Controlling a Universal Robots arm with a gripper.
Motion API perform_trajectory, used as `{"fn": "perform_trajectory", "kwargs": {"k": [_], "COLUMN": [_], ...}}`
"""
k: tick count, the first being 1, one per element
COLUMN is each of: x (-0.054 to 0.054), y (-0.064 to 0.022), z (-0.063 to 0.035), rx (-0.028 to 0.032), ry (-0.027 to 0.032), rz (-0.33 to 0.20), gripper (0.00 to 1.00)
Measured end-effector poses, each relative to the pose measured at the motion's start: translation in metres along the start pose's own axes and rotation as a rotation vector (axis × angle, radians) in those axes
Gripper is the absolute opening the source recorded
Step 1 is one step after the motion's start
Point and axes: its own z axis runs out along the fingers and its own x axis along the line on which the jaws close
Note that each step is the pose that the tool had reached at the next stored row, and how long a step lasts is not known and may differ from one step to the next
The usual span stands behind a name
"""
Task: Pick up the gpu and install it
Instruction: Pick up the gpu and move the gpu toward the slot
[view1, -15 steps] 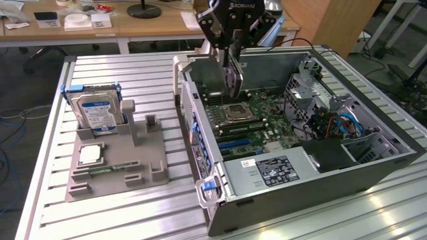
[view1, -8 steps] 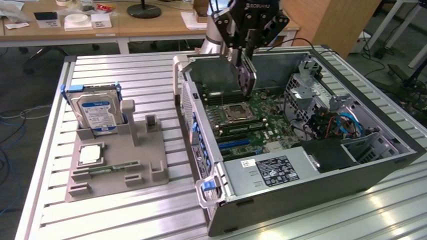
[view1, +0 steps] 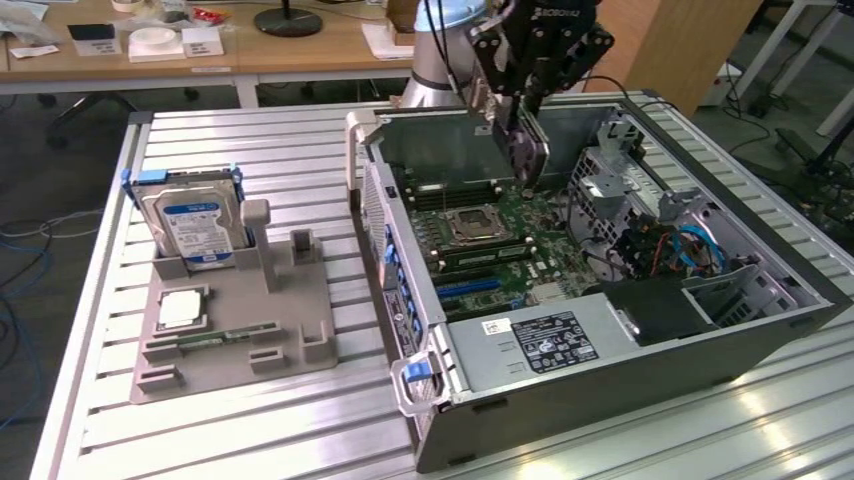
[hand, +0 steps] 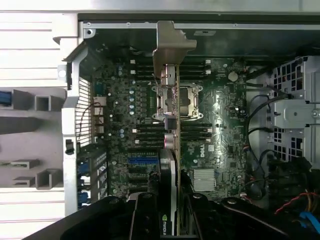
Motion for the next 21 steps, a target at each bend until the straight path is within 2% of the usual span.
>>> {"fn": "perform_trajectory", "kwargs": {"k": [21], "x": [-0.096], "y": [0.0032], "z": [0.0031], "rx": [-0.0005], "ry": [0.0], "rz": [0.0], "gripper": [0.27]}}
